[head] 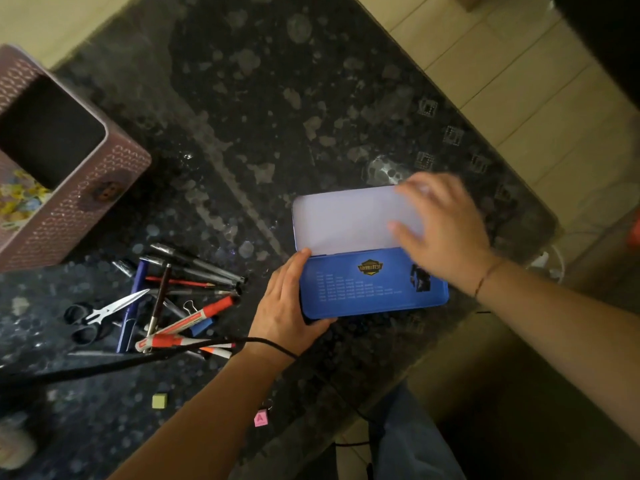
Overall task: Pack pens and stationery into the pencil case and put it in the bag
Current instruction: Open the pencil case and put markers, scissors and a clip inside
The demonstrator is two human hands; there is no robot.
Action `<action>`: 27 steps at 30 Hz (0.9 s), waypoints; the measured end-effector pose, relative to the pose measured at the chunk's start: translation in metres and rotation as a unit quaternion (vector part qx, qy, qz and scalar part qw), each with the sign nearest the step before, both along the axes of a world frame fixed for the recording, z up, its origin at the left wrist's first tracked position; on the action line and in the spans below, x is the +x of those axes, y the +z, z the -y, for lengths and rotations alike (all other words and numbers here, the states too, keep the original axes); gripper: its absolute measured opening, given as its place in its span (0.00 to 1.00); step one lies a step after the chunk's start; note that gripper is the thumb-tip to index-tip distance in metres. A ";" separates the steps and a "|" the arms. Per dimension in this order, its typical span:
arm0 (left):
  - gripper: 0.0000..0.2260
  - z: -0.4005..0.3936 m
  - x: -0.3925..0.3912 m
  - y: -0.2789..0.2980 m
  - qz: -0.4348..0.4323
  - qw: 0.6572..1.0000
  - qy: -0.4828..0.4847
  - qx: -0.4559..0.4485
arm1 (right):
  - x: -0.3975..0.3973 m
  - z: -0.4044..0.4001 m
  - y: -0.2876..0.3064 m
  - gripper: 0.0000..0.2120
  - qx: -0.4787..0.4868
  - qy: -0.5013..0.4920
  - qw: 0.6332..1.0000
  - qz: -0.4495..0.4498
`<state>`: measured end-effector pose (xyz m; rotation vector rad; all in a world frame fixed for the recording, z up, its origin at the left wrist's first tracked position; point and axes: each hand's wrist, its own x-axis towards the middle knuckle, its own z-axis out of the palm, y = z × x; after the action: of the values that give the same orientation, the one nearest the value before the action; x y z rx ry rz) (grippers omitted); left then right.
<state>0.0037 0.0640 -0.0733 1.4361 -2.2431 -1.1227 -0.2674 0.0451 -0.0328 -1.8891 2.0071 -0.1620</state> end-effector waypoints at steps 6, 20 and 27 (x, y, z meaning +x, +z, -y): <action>0.46 0.000 -0.001 -0.002 -0.009 1.000 0.010 0.015 | 0.048 -0.040 0.014 0.46 0.134 0.183 0.972 -0.057; 0.45 -0.001 -0.002 0.002 -0.012 0.999 0.025 0.035 | 0.075 -0.035 0.004 0.37 0.141 0.093 0.981 -0.099; 0.46 -0.002 -0.002 0.005 -0.012 0.998 0.037 0.053 | 0.074 -0.034 0.001 0.36 0.110 0.096 0.983 -0.115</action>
<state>0.0014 0.0658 -0.0685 1.5240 -2.1235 -1.2440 -0.1938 0.0790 -0.0319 -2.0161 1.8749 0.3317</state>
